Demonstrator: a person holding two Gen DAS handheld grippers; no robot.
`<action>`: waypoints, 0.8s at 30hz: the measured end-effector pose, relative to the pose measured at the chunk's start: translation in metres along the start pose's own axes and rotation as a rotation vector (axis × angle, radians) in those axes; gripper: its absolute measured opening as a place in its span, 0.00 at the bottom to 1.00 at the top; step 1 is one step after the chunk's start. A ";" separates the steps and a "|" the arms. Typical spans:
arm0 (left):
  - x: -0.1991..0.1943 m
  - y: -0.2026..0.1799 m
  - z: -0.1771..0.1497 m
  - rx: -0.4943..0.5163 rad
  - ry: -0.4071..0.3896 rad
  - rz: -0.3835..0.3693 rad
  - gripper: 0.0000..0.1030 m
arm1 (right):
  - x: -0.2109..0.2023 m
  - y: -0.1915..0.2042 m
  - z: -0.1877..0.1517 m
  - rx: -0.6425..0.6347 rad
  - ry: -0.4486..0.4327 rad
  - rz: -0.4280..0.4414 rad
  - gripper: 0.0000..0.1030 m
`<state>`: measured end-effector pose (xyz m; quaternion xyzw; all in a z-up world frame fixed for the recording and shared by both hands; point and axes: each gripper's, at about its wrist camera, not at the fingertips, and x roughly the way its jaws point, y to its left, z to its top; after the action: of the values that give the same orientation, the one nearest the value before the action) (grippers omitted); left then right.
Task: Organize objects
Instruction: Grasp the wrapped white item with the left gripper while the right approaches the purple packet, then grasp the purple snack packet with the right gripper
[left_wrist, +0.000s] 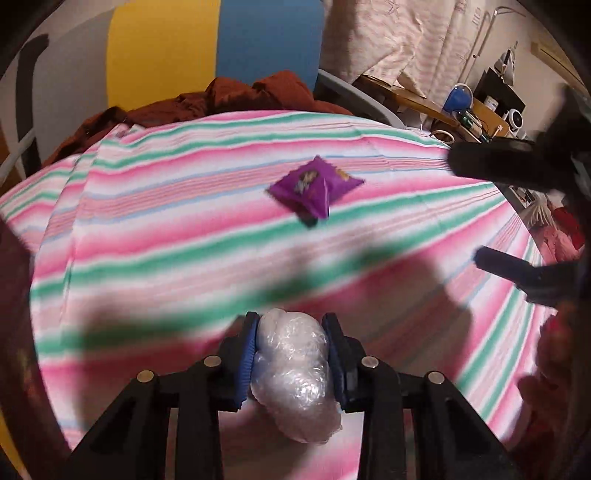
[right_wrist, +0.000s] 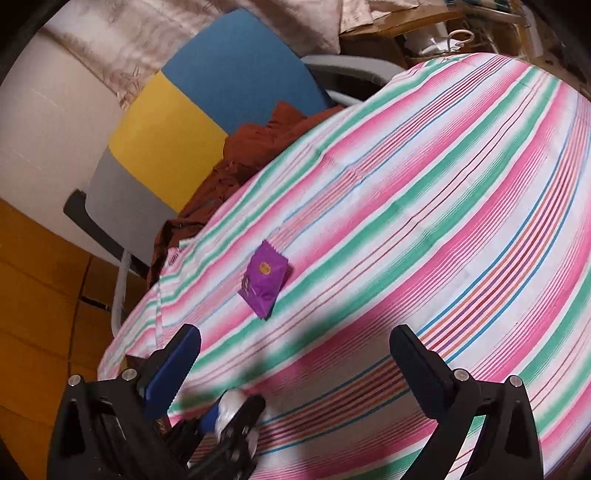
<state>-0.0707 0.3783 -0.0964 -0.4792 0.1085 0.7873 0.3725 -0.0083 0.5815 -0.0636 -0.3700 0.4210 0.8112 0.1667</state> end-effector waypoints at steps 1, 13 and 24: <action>-0.004 0.001 -0.005 -0.005 0.004 -0.001 0.33 | 0.004 0.000 -0.002 0.005 0.021 0.002 1.00; -0.052 0.013 -0.058 0.053 -0.033 0.011 0.34 | 0.062 0.015 0.025 0.016 0.126 -0.137 1.00; -0.048 0.007 -0.071 0.112 -0.031 -0.021 0.35 | 0.109 0.050 0.041 -0.026 0.124 -0.239 1.00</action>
<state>-0.0149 0.3128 -0.0941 -0.4464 0.1413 0.7835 0.4085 -0.1289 0.5806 -0.1013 -0.4692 0.3731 0.7664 0.2308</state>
